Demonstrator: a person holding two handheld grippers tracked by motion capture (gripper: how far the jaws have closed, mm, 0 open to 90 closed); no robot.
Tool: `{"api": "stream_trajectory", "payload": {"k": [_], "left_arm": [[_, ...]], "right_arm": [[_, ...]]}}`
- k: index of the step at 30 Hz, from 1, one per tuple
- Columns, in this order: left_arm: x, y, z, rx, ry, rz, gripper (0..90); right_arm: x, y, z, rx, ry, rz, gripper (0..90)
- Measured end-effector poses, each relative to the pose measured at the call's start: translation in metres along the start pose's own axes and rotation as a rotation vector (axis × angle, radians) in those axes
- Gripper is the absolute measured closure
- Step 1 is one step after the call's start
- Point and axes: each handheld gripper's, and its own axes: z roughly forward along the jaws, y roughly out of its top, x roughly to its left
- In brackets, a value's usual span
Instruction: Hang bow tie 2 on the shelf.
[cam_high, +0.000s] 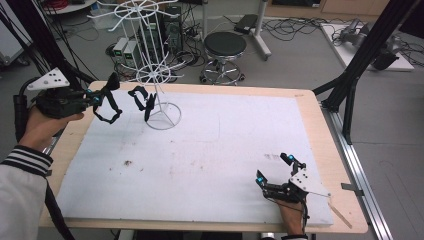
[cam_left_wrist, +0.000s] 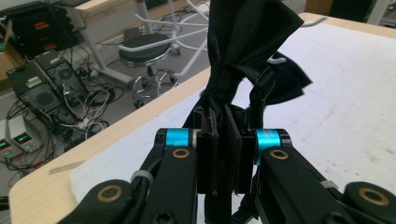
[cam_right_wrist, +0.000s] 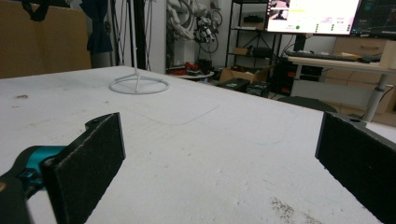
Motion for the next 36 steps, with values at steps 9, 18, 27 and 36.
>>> {"api": "stream_trajectory", "payload": {"k": [9, 18, 27, 36], "left_arm": [[0.018, 0.01, 0.009, -0.011, 0.038, -0.019, 83.4], [0.029, 0.018, 0.018, -0.026, 0.066, -0.041, 83.4], [0.038, 0.02, 0.03, -0.007, 0.108, -0.058, 83.4], [0.038, 0.021, 0.036, 0.011, 0.085, -0.042, 83.4]], "right_arm": [[0.0, 0.0, 0.0, -0.001, 0.0, -0.001, 0.6], [0.0, 0.0, 0.0, -0.003, 0.003, 0.002, 0.6], [0.0, 0.0, -0.001, -0.003, 0.005, 0.006, 0.6], [-0.001, 0.0, -0.001, -0.005, 0.009, 0.008, 0.6]]}}
